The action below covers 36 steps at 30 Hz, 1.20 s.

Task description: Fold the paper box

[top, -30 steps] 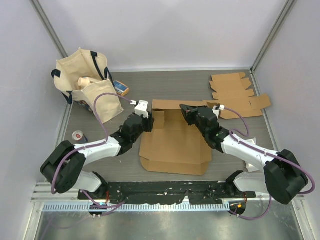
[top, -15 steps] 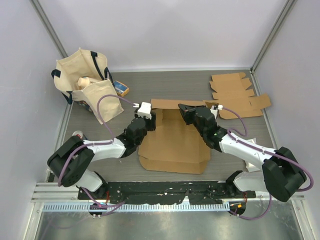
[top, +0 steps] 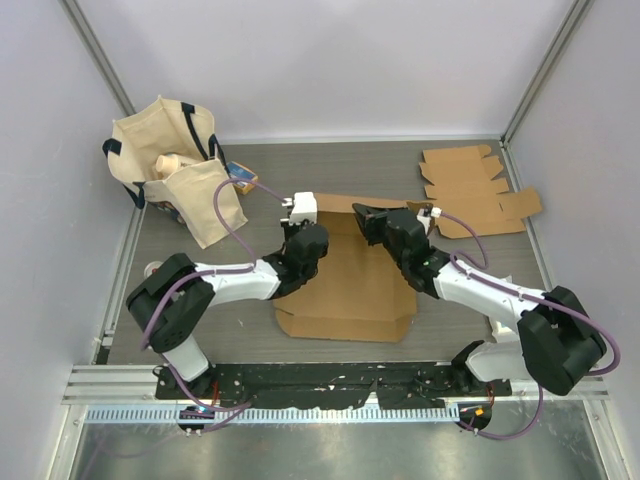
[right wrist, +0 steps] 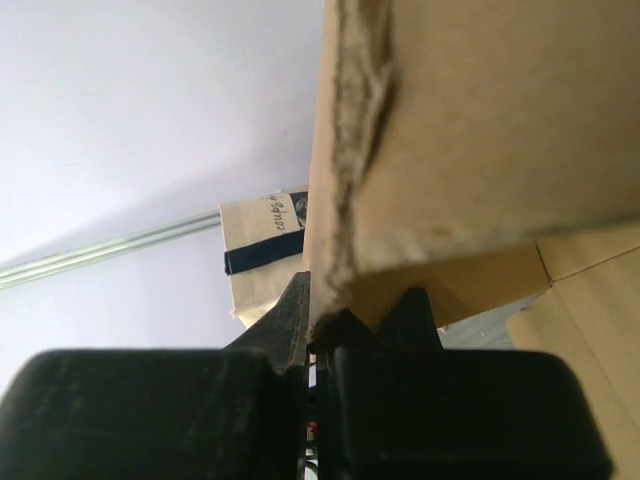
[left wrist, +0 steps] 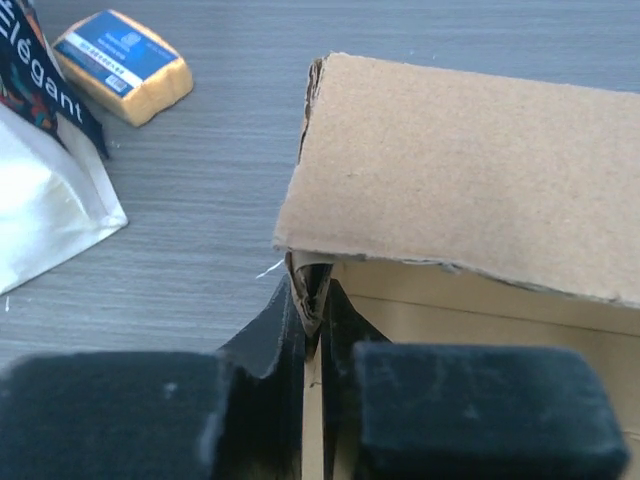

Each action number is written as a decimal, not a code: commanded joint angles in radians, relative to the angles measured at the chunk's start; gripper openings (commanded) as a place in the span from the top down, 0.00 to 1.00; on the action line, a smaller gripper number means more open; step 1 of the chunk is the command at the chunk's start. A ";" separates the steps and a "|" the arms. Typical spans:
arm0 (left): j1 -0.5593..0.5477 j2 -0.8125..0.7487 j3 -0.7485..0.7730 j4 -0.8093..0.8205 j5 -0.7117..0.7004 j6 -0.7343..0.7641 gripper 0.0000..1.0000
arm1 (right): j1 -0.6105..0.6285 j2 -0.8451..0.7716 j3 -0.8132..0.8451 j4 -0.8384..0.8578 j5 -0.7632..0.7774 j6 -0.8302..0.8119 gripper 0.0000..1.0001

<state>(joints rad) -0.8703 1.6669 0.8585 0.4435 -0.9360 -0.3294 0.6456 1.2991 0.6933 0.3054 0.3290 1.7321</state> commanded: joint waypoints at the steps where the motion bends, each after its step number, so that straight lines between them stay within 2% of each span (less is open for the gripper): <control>1: -0.001 -0.053 -0.077 0.093 -0.005 -0.011 0.73 | 0.020 0.014 0.029 -0.015 -0.059 0.017 0.98; 3: 0.001 -0.056 -0.125 0.196 0.032 0.026 0.67 | 0.020 0.009 0.026 -0.023 -0.051 0.015 0.98; 4: 0.007 -0.052 -0.121 0.196 0.025 0.035 0.73 | 0.020 0.009 0.026 -0.023 -0.053 0.018 0.98; 6: 0.007 -0.009 -0.055 0.106 -0.071 0.032 1.00 | 0.023 0.015 0.026 -0.023 -0.065 0.032 0.98; 9: 0.008 0.076 0.075 -0.121 -0.275 -0.092 1.00 | 0.037 0.031 0.025 0.000 -0.062 0.060 0.98; 10: 0.008 0.085 0.097 -0.173 -0.287 -0.159 1.00 | 0.040 0.034 0.028 -0.002 -0.061 0.061 0.98; 11: 0.008 0.086 0.102 -0.211 -0.284 -0.166 1.00 | 0.040 0.040 0.032 -0.003 -0.061 0.057 0.98; 12: 0.007 0.077 0.085 -0.192 -0.253 -0.163 1.00 | 0.043 0.040 0.037 -0.008 -0.061 0.055 0.98; 14: 0.004 0.048 -0.002 -0.053 -0.186 -0.116 1.00 | 0.042 0.042 0.035 0.006 -0.059 0.022 0.97; 15: 0.004 0.015 -0.034 0.005 -0.125 -0.091 1.00 | 0.040 0.040 0.040 0.000 -0.062 0.006 0.94; 17: 0.004 -0.015 -0.079 0.057 -0.089 -0.080 1.00 | 0.037 0.019 0.026 0.001 -0.062 -0.046 0.73; 18: 0.004 -0.033 -0.087 0.063 -0.075 -0.063 1.00 | 0.035 0.005 0.023 0.004 -0.062 -0.145 0.63; 19: 0.004 -0.042 -0.105 0.090 -0.032 -0.045 1.00 | 0.034 -0.006 0.029 -0.018 -0.064 -0.216 0.40; 20: 0.004 -0.051 -0.119 0.106 -0.017 -0.031 1.00 | 0.022 -0.018 0.055 -0.099 -0.080 -0.285 0.34; 21: 0.005 -0.068 -0.131 0.112 -0.009 -0.027 1.00 | 0.014 -0.046 0.063 -0.138 -0.100 -0.456 0.31; 24: 0.005 -0.090 -0.160 0.101 -0.012 -0.039 1.00 | 0.011 -0.162 0.048 -0.231 -0.156 -0.735 0.28; 25: 0.005 -0.098 -0.176 0.107 -0.014 -0.034 1.00 | 0.011 -0.197 0.054 -0.367 -0.137 -0.876 0.27; 26: 0.005 -0.104 -0.183 0.112 -0.011 -0.028 1.00 | 0.009 -0.234 0.048 -0.396 -0.130 -0.951 0.27; 28: 0.004 -0.117 -0.194 0.103 -0.014 -0.019 1.00 | -0.009 -0.323 0.077 -0.469 -0.150 -1.156 0.20; 29: 0.004 -0.121 -0.196 0.095 -0.014 -0.017 1.00 | -0.021 -0.336 0.150 -0.605 -0.110 -1.201 0.20; 31: 0.005 -0.130 -0.202 0.086 -0.015 -0.008 1.00 | -0.078 -0.307 0.239 -0.749 -0.137 -1.326 0.17; 32: 0.005 -0.134 -0.203 0.081 -0.015 -0.008 1.00 | -0.111 -0.270 0.356 -0.806 -0.162 -1.345 0.17; 34: 0.004 -0.141 -0.214 0.075 -0.015 -0.008 1.00 | -0.222 -0.181 0.473 -0.940 -0.264 -1.372 0.20; 36: 0.005 -0.153 -0.223 0.075 -0.014 -0.008 1.00 | -0.262 -0.083 0.584 -0.974 -0.356 -1.402 0.22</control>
<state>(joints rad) -0.8684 1.5593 0.6563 0.5014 -0.9321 -0.3573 0.4824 1.0782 1.0916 -0.4438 0.1242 0.5385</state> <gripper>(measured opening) 0.064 0.799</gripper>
